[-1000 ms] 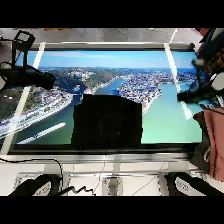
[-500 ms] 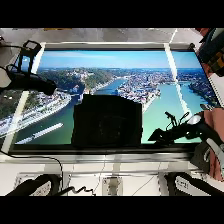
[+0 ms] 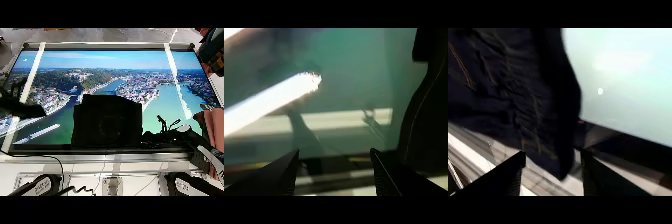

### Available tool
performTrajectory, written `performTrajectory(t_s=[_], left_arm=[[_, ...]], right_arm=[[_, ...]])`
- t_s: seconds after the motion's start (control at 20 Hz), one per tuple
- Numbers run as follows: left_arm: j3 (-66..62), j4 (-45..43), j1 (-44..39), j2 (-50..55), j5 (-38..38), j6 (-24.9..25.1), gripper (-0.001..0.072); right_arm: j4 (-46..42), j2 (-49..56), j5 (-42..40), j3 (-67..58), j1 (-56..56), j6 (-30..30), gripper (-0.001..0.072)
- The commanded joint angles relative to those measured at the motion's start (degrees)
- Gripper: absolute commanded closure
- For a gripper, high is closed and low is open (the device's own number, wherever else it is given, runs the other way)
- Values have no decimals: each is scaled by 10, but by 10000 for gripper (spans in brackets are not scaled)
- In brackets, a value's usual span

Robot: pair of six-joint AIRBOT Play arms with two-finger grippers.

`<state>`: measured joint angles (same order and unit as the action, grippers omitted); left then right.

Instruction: Fold the clothes and pants, and hang the long-sleeved shirts on hangers.

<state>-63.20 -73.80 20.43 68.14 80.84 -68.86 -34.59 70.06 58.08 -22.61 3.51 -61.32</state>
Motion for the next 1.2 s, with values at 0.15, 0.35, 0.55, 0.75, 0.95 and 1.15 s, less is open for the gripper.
performTrajectory(t_s=[0.15,0.35,0.55,0.75,0.95,1.15], left_arm=[[223,89,81,-15,2,80,222],[325,144,81,-15,-40,137,222],[360,178,78,-15,-87,159,222],[370,217,42,-14,-127,183,223],[374,221,-31,-14,-186,186,226],[374,229,-80,-14,-184,186,378]], right_arm=[[45,52,-18,2,-23,11,337],[62,65,7,2,-22,43,567],[64,65,7,2,-22,57,681],[64,65,7,2,-22,57,681],[65,65,7,2,-22,57,681],[66,63,8,2,-22,58,681]])
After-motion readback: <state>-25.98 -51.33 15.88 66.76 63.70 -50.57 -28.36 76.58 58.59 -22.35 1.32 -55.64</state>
